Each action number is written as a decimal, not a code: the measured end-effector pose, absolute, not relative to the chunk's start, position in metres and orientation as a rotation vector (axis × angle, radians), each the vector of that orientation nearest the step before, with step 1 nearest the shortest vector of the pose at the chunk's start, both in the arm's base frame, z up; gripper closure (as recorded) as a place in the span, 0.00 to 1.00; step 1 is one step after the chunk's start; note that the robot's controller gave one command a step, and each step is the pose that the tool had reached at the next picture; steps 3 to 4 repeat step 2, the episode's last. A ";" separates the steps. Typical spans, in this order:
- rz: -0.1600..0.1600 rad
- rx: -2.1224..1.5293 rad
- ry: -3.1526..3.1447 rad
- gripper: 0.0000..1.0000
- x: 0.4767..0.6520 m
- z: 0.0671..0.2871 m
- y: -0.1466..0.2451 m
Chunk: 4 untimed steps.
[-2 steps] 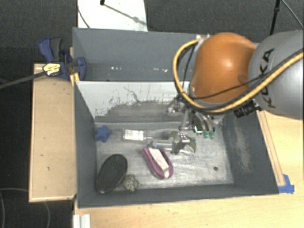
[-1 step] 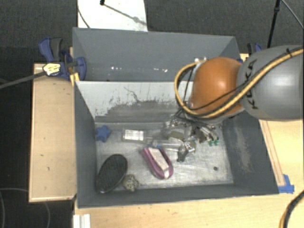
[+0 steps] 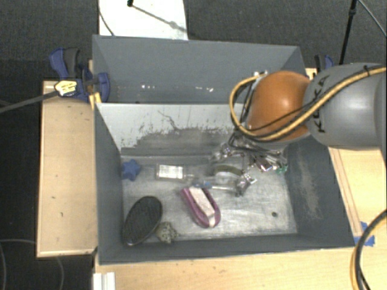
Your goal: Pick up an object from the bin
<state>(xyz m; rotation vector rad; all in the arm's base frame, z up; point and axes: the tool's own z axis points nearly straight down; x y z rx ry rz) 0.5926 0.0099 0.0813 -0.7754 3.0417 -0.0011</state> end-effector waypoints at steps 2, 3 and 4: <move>-0.003 -0.784 3.030 1.00 0.585 0.231 0.025; -0.003 -0.784 3.030 1.00 0.585 0.231 0.025; -0.003 -0.784 3.030 1.00 0.585 0.231 0.025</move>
Offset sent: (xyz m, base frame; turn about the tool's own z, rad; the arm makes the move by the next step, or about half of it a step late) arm 0.0000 0.0000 0.0000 0.0000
